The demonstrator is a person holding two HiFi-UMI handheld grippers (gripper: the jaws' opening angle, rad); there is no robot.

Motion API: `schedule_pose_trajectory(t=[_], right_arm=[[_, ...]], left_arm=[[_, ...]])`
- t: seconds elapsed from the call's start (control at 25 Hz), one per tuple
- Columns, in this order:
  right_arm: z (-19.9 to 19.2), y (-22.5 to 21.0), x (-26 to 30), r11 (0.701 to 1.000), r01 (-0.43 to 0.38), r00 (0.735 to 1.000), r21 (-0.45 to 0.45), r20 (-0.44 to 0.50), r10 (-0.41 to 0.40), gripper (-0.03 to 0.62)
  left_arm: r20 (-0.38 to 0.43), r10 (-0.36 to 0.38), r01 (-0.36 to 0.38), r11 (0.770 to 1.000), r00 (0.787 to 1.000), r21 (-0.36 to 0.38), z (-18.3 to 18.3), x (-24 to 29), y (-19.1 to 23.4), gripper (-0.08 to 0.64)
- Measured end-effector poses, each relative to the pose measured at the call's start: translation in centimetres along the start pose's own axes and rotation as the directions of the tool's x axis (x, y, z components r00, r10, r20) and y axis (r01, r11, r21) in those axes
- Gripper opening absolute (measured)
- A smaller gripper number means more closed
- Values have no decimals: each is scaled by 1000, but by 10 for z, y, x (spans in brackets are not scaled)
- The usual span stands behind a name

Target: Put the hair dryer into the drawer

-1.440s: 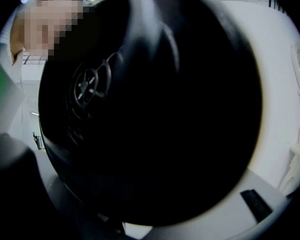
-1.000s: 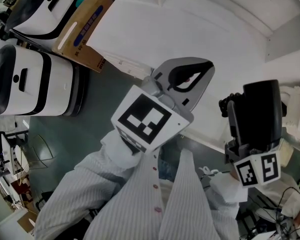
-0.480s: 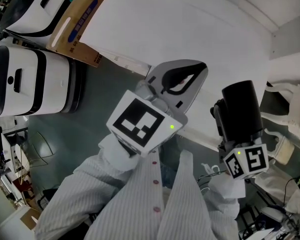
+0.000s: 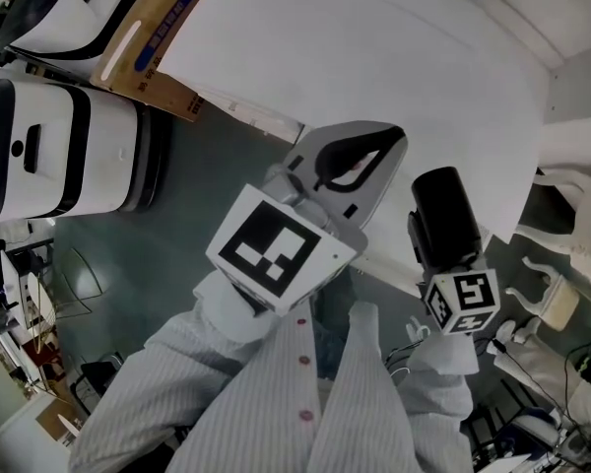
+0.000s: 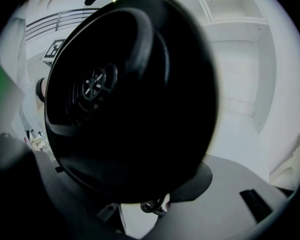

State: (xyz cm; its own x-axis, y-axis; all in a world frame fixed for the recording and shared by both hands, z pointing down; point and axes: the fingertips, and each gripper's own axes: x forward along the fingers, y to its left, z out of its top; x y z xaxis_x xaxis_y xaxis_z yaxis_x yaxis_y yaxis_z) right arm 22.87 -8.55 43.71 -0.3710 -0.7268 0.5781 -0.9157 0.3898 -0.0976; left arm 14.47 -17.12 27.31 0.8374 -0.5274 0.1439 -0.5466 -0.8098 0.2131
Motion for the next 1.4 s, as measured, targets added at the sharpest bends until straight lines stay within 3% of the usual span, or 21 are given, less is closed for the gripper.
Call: schedule_pose_trajectory(t=[0.52,1.0,1.4], right_arm=[[-105,-2,55,991,-67,978,-118,-204,42,224],[-189,-22,84,995,-68,939,-71,-340,40,224],[-210,-35,101,995,-82,913,-60,-405,51,223]], left_arm=[[-45,31,-32,999,999,-28,-30,2,9,9],[-81,44,-48,998,996,-38,-49,9,10,9],[-101,46,-51,998,994,-45,-59,13,10,9]])
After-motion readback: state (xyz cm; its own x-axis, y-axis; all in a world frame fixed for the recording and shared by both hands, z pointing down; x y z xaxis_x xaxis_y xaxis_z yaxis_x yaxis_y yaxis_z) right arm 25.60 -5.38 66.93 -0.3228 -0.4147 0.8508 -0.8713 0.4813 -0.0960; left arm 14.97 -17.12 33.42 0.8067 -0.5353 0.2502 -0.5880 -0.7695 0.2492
